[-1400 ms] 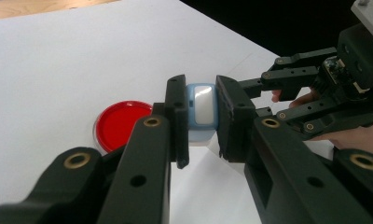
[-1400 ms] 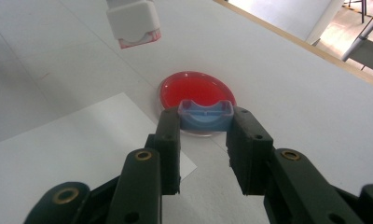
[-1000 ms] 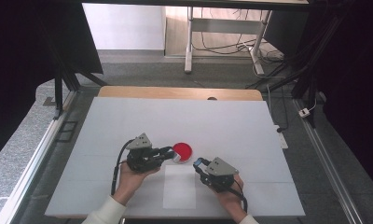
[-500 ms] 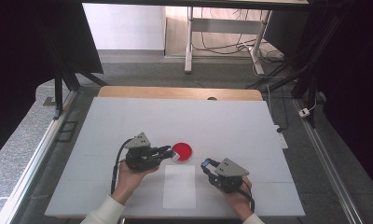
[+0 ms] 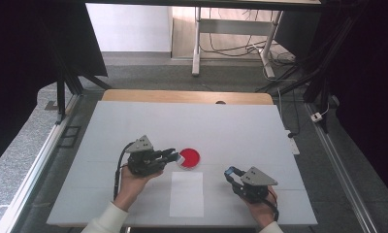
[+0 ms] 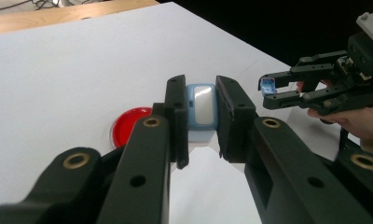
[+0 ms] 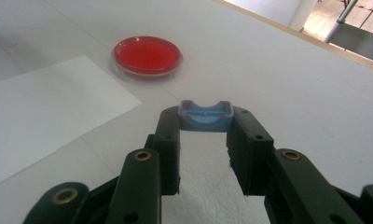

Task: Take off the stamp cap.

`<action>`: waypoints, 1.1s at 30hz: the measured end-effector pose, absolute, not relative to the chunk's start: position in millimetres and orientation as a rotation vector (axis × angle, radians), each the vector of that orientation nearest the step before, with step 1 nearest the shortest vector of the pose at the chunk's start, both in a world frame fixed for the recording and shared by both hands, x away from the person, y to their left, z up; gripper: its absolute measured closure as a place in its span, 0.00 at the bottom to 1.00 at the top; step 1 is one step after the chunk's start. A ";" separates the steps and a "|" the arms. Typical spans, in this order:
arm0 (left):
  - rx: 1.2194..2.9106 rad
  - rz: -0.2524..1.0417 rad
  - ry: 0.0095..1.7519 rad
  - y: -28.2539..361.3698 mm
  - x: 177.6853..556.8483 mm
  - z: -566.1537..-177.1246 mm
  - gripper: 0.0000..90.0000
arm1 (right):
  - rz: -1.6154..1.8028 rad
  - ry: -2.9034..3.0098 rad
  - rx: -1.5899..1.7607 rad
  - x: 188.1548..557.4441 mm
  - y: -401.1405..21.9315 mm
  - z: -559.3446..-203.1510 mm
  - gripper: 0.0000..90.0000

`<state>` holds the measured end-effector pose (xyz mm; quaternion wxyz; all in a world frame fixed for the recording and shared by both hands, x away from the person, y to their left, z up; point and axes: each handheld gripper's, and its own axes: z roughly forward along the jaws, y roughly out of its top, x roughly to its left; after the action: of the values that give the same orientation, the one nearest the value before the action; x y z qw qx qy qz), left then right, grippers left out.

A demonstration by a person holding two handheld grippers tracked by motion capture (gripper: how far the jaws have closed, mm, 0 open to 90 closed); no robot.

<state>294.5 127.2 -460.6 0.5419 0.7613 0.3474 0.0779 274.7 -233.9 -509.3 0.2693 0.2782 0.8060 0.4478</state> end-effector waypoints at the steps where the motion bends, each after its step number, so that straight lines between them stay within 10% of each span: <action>1: 1.809 0.188 0.826 127.2 295.3 -460.1 0.84 | 1.207 2.170 0.759 274.8 -236.0 -509.2 0.73; 33: 1.915 0.219 0.813 98.6 340.4 -464.6 0.84 | 1.180 2.167 0.740 278.4 -237.3 -510.3 0.73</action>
<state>340.4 98.6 -464.6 0.5010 0.7922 0.3364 0.0905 278.4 -237.3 -510.3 0.2792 0.2757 0.8078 0.4398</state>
